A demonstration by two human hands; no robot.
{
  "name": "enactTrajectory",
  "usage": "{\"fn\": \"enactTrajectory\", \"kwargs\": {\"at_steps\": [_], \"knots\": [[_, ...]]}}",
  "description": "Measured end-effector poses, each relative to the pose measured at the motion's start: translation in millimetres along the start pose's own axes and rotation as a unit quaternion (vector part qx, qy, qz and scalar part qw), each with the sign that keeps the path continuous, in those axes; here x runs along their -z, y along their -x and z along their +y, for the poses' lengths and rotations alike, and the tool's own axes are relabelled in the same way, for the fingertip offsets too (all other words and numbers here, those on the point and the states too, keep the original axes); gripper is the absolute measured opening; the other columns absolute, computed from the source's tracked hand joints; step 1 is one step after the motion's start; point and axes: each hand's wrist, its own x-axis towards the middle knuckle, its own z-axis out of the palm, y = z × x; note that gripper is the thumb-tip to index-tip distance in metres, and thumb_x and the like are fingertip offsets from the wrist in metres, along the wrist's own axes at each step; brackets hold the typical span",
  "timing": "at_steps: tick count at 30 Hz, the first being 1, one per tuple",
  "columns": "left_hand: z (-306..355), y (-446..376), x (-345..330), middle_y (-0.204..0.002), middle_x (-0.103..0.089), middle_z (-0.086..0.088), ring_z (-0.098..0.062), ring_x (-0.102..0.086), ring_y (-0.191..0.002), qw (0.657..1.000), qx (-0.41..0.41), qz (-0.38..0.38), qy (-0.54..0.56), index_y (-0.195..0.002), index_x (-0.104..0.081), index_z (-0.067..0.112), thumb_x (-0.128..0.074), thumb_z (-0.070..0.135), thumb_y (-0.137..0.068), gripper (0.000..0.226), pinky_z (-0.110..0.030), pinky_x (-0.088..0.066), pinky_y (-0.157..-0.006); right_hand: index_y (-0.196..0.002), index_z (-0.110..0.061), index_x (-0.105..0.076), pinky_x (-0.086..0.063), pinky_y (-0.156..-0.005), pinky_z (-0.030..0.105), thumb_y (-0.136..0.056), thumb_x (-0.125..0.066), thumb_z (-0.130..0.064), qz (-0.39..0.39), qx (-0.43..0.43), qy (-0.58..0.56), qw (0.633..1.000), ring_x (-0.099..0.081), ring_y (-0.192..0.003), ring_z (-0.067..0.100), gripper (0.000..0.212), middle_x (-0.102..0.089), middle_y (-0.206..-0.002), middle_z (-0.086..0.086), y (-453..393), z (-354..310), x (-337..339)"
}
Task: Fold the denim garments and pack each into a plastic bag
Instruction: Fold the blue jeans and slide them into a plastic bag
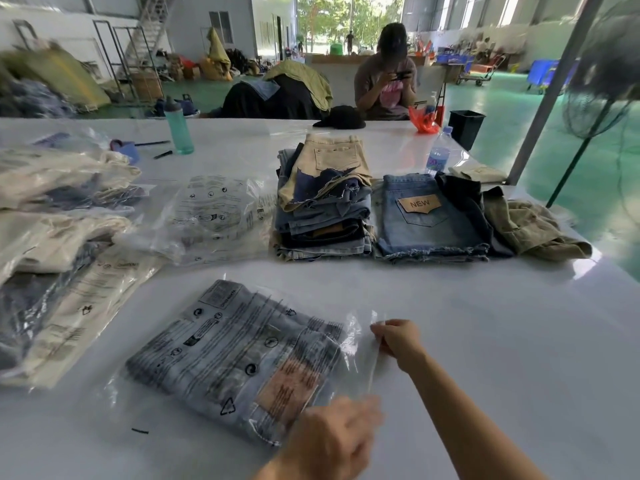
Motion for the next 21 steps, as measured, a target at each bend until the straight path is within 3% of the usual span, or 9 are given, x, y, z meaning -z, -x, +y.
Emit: {"fn": "enactTrajectory", "kwargs": {"at_steps": [3, 5, 9, 11, 13, 15, 17, 19, 21], "knots": [[-28.7, -6.0, 17.1, -0.140, -0.051, -0.001, -0.025, -0.053, -0.122, 0.975, 0.115, -0.154, -0.109, -0.123, -0.062, 0.033, -0.047, 0.055, -0.078, 0.052, -0.043, -0.032, -0.100, -0.064, -0.002, -0.061, -0.048, -0.042, 0.021, -0.080, -0.065, 0.008, 0.006, 0.034, -0.010, 0.999, -0.049, -0.042, 0.015, 0.019, -0.051, -0.056, 0.008, -4.2, -7.1, 2.6], [-33.6, -4.6, 11.3, -0.158, -0.014, -0.003, -0.036, -0.016, -0.144, 0.940, 0.170, -0.248, -0.158, -0.138, -0.042, 0.044, -0.043, 0.065, -0.076, 0.065, -0.058, 0.002, -0.108, -0.072, 0.002, -0.063, -0.050, -0.043, 0.021, -0.083, -0.065, 0.006, 0.028, 0.047, -0.030, 0.998, -0.050, -0.046, 0.017, 0.011, -0.055, -0.059, 0.010, -11.9, -15.9, 3.2], [-7.9, -20.7, -19.5, -0.136, -0.055, -0.004, -0.032, -0.051, -0.125, 0.907, 0.216, -0.334, -0.136, -0.104, -0.070, 0.046, -0.062, 0.069, -0.049, 0.060, -0.063, -0.008, -0.106, -0.088, 0.007, -0.064, -0.052, -0.046, 0.017, -0.087, -0.064, 0.001, 0.057, 0.043, -0.058, 0.996, -0.051, -0.052, 0.019, 0.005, -0.056, -0.063, 0.010, -28.4, -28.9, 3.8], [-3.4, -33.1, -31.6, -0.152, -0.031, -0.008, -0.036, -0.019, -0.141, 0.918, 0.207, -0.312, -0.131, -0.121, -0.061, 0.043, -0.055, 0.066, -0.065, 0.060, -0.070, 0.003, -0.107, -0.090, 0.008, -0.063, -0.051, -0.045, 0.018, -0.088, -0.063, -0.001, 0.046, 0.022, -0.053, 0.997, -0.052, -0.049, 0.018, 0.008, -0.054, -0.063, 0.010, -32.6, -29.6, 4.8], [-10.7, -45.9, -44.0, -0.159, 0.000, -0.004, -0.036, 0.018, -0.142, 0.915, 0.225, -0.319, -0.104, -0.138, -0.043, 0.035, -0.028, 0.068, -0.081, 0.067, -0.069, 0.027, -0.096, -0.093, 0.014, -0.063, -0.051, -0.045, 0.019, -0.090, -0.061, 0.000, 0.039, 0.016, -0.046, 0.998, -0.053, -0.044, 0.016, 0.014, -0.052, -0.063, 0.010, -35.3, -29.8, 8.6], [-21.0, -66.2, -37.3, -0.143, -0.043, -0.001, -0.030, -0.020, -0.140, 0.934, 0.245, -0.255, -0.049, -0.115, -0.061, 0.028, -0.012, 0.065, -0.084, 0.069, -0.066, 0.017, -0.106, -0.094, 0.022, -0.059, -0.052, -0.047, 0.019, -0.090, -0.058, 0.002, 0.035, 0.026, -0.059, 0.997, -0.053, -0.049, 0.019, 0.020, -0.052, -0.065, 0.010, -35.6, -31.2, 11.6], [-36.9, -99.0, -24.9, -0.095, -0.064, 0.002, -0.020, -0.053, -0.104, 0.962, 0.251, -0.106, 0.001, -0.085, -0.062, 0.025, -0.024, 0.039, -0.096, 0.042, -0.056, -0.020, -0.112, -0.094, 0.019, -0.062, -0.055, -0.053, 0.022, -0.088, -0.061, 0.002, 0.031, 0.053, -0.067, 0.996, -0.056, -0.053, 0.021, 0.018, -0.057, -0.063, 0.011, -29.9, -32.5, 11.9], [-62.3, -138.7, -16.9, -0.107, -0.065, 0.000, -0.020, -0.054, -0.107, 0.963, 0.268, -0.024, 0.028, -0.107, -0.064, 0.023, -0.034, 0.020, -0.099, 0.031, -0.044, -0.035, -0.103, -0.088, 0.012, -0.067, -0.059, -0.065, 0.033, -0.085, -0.066, 0.000, 0.023, 0.091, -0.045, 0.995, -0.062, -0.055, 0.022, 0.012, -0.063, -0.060, 0.011, -18.6, -34.8, 8.8], [-86.7, -173.1, -15.5, -0.129, -0.058, 0.002, -0.019, -0.046, -0.123, 0.952, 0.293, -0.073, 0.044, -0.130, -0.054, 0.024, -0.039, 0.023, -0.100, 0.034, -0.041, -0.032, -0.104, -0.077, -0.001, -0.070, -0.057, -0.074, 0.042, -0.084, -0.068, -0.003, 0.016, 0.131, -0.005, 0.991, -0.066, -0.060, 0.025, 0.007, -0.066, -0.059, 0.010, -8.7, -39.9, 6.5]]}}
